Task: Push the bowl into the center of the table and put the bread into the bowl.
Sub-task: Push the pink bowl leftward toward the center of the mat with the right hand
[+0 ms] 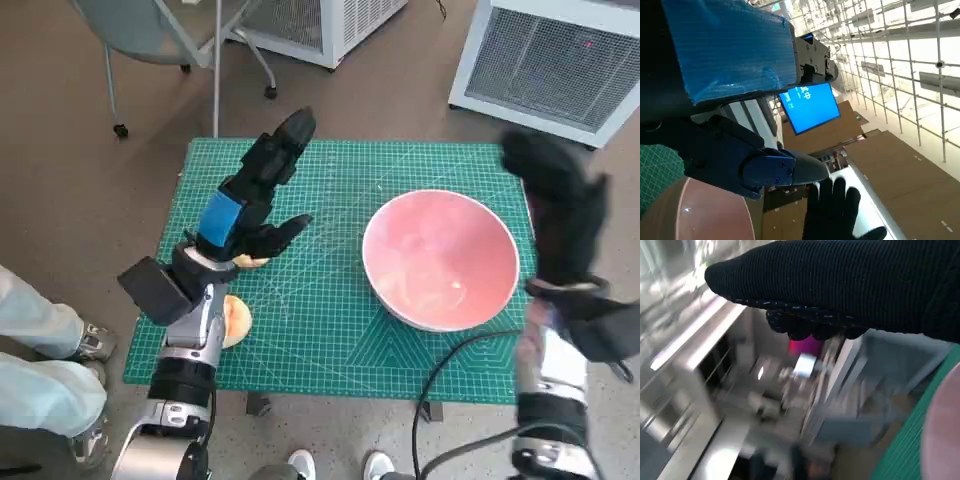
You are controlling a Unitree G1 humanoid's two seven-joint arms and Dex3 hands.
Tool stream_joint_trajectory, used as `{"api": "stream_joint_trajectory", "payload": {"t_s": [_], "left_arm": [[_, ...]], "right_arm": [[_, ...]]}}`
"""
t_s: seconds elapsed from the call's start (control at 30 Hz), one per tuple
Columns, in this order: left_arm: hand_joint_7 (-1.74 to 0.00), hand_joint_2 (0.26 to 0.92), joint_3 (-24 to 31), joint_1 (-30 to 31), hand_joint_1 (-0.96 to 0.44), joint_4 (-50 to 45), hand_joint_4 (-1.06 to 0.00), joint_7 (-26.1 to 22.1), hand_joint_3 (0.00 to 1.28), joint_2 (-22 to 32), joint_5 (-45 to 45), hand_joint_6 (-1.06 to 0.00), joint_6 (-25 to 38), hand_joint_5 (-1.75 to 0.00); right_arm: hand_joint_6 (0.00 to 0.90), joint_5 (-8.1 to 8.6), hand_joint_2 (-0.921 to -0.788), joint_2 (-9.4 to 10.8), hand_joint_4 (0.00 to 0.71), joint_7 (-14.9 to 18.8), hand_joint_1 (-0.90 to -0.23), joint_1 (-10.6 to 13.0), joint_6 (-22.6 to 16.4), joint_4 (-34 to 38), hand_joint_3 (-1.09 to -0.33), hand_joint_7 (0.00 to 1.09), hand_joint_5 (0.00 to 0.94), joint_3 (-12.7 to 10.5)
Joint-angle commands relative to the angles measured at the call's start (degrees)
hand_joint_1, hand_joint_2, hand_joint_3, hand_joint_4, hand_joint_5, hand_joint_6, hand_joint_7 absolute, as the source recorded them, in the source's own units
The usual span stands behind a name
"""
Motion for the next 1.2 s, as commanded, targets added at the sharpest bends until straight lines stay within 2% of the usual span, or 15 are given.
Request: {"api": "stream_joint_trajectory", "payload": {"t_s": [0.03, 0.23, 0.5, 0.87, 1.0, 1.2], "left_arm": [[-0.2, 0.921, 0.0, -0.82, -0.55, 0.38, -0.13, -0.14, 0.35, 0.05, -0.22, -0.14, -0.43, 0.0], [-0.2, 0.921, -0.13, -0.63, -0.55, 0.12, -0.13, 0.06, 0.35, 0.05, 0.08, -0.14, -0.44, 0.0], [-0.2, 0.921, -0.23, -0.64, -0.55, 0.26, -0.13, 0.21, 0.35, 0.23, 0.47, -0.14, -0.46, 0.0], [-0.21, 0.921, -0.28, -0.68, -0.56, 0.13, -0.13, -0.01, 0.35, 0.54, 0.58, -0.13, -0.13, 0.0], [-0.21, 0.921, -0.27, -0.72, -0.56, 0.1, -0.13, -0.07, 0.35, 0.72, 0.55, -0.13, 0.05, 0.0], [-0.21, 0.921, -0.29, -0.65, -0.56, 0.0, -0.13, -0.12, 0.35, 1.02, 0.54, -0.13, 0.23, 0.0]], "right_arm": [[-0.001, -0.82, -0.921, -1.04, 0.164, -2.26, -0.669, 0.86, -2.7, 7.48, -0.793, 0.46, 0.006, -2.04], [0.009, -0.41, -0.921, -1.45, 0.182, -4.41, -0.636, -0.09, -4.78, 15.22, -0.806, 0.47, 0.013, -4.08], [0.042, 0.32, -0.921, -0.92, 0.2, -6.21, -0.608, -1.37, -4.99, 23.07, -0.817, 0.49, 0.019, -6.0], [0.074, 0.34, -0.921, 0.58, 0.223, -8.69, -0.602, -3.17, -1.95, 30.61, -0.823, 0.5, 0.022, -7.16], [0.098, 0.36, -0.921, 1.43, 0.231, -9.91, -0.559, -4.05, -0.05, 32.12, -0.843, 0.51, 0.022, -7.36], [0.137, -0.33, -0.921, 3.43, 0.263, -12.32, -0.534, -5.77, 2.58, 33.49, -0.867, 0.48, 0.018, -7.07]]}}
